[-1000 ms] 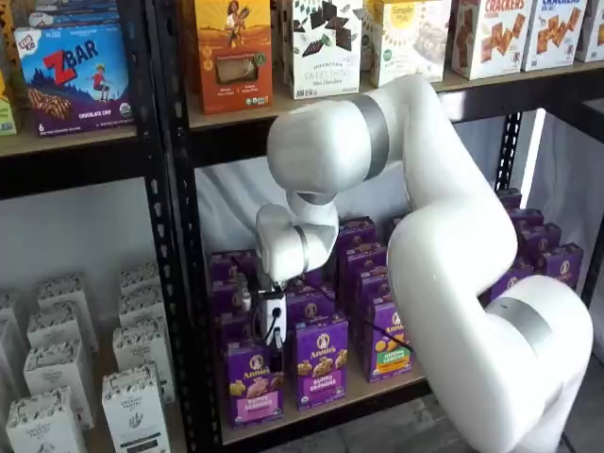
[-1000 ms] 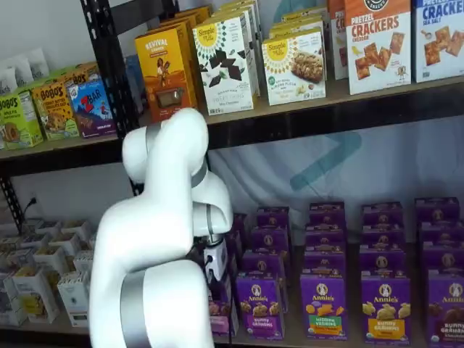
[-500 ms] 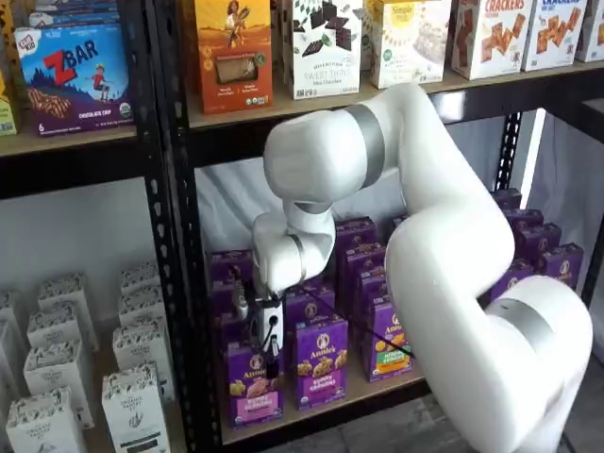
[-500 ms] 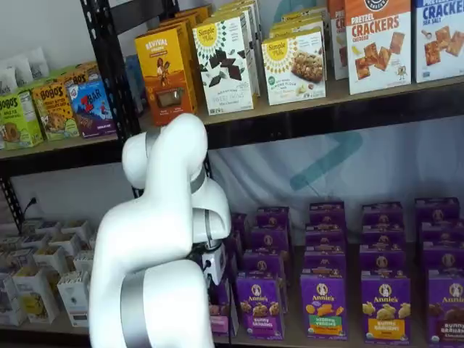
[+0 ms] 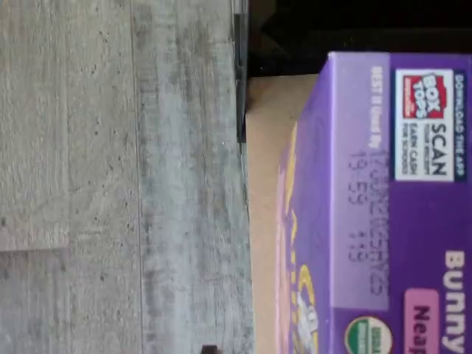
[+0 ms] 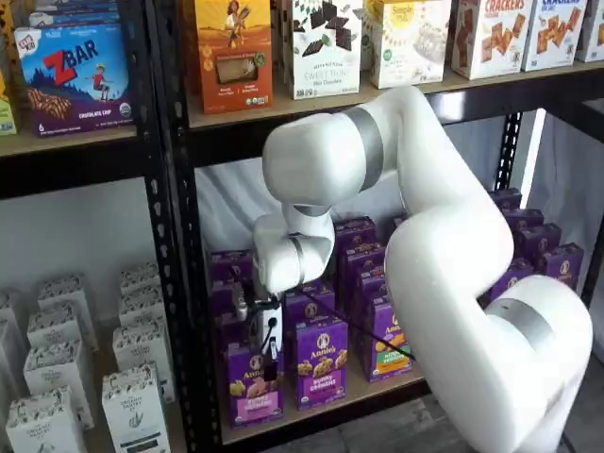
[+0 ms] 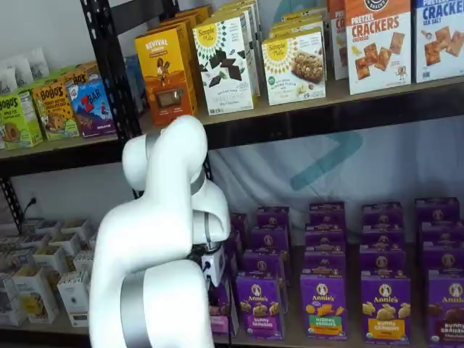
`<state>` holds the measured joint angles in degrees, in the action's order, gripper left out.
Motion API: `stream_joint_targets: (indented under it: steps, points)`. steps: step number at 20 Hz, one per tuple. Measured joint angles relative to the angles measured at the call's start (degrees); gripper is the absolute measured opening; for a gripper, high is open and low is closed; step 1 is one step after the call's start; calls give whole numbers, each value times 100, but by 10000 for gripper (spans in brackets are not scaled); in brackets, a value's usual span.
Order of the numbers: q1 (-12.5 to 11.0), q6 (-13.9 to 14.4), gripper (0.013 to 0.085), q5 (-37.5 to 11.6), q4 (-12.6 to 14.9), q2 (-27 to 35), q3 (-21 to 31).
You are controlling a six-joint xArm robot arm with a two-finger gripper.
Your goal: Pick up the purple box with a pink patch in the middle, on the bottom shelf, the first box from the left
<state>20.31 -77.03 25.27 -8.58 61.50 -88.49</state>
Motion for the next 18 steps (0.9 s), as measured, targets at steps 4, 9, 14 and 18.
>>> stream_joint_targets:
  steps: [4,9,14,18]
  points:
    - [9,10,650,4,0,6,-8]
    - [13,104,650,-53,103,-18,39]
    - [25,-152,650,-88,-193,-73,113]
    - [25,-177,650,-92,-218,-100,145]
